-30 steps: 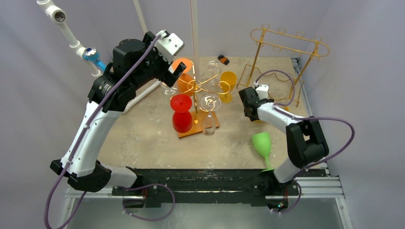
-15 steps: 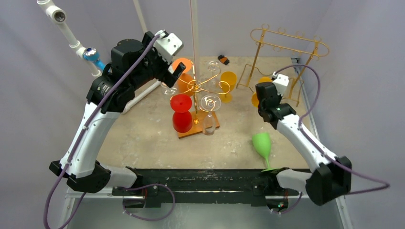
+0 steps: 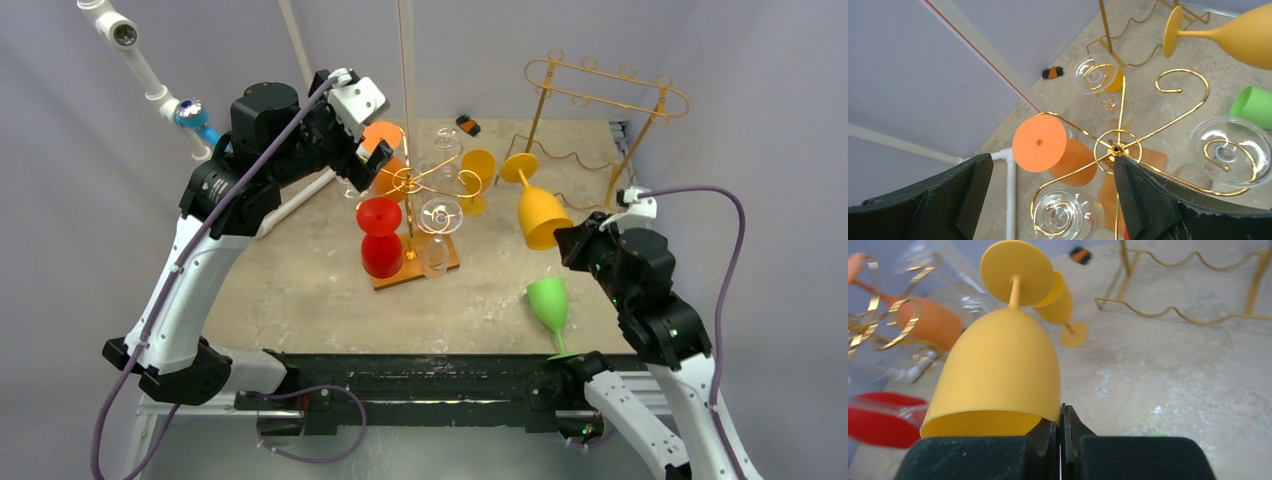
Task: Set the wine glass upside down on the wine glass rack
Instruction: Turn the wine glass upside down at the wine rack.
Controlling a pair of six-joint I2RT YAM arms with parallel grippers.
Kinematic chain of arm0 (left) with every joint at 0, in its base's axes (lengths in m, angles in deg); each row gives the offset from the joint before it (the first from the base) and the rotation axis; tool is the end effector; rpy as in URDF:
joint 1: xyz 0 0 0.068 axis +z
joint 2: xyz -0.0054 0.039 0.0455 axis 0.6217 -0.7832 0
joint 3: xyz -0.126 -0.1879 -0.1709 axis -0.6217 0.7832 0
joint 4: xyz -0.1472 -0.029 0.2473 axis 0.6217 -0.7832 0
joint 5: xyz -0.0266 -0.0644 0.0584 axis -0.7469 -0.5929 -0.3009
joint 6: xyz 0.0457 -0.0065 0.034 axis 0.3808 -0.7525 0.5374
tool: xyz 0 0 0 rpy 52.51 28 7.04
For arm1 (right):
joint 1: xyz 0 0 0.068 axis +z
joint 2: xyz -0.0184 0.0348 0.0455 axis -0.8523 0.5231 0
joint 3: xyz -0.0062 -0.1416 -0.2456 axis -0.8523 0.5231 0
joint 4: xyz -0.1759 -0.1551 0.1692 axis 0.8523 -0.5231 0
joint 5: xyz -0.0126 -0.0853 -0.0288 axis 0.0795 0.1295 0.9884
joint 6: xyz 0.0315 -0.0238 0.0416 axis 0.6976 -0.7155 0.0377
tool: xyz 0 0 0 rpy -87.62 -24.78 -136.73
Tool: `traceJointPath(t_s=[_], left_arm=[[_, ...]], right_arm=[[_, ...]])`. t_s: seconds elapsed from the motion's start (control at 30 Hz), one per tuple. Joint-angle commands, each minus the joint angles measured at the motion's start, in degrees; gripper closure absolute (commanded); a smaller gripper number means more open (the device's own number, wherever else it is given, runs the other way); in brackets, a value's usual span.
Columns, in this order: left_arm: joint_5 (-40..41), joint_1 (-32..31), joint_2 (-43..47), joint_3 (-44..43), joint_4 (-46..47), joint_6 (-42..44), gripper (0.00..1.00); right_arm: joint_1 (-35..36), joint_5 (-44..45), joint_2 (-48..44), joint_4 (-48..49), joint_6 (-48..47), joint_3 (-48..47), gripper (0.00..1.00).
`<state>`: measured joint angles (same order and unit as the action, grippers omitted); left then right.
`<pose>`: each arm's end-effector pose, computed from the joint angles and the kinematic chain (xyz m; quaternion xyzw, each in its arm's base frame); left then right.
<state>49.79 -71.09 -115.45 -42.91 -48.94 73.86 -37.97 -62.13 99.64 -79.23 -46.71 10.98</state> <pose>0.2210 -0.1466 0.5553 0.3721 0.6940 -0.1127 0.6060 0.1377 0.0414 0.3909 0.1141 0.8013 0.1457 0.5690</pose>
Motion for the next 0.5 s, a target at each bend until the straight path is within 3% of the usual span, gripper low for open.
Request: traceJointPath(t_s=[0.0, 0.23, 0.47], left_arm=[[-10.41, 0.13, 2.81, -0.44, 2.24, 1.08, 0.0], [-18.22, 0.18, 2.88, -0.33, 3.61, 0.67, 0.0], [-23.74, 0.12, 0.73, -2.14, 6.07, -0.5, 0.0]], right_arm=[[0.08, -20.81, -5.24, 2.91, -6.56, -6.37, 1.0], [0.08, -28.24, -5.26, 5.69, -10.14, -14.93, 1.0], [0.1, -39.58, 0.37, 17.5, -7.7, -16.68, 1.0]])
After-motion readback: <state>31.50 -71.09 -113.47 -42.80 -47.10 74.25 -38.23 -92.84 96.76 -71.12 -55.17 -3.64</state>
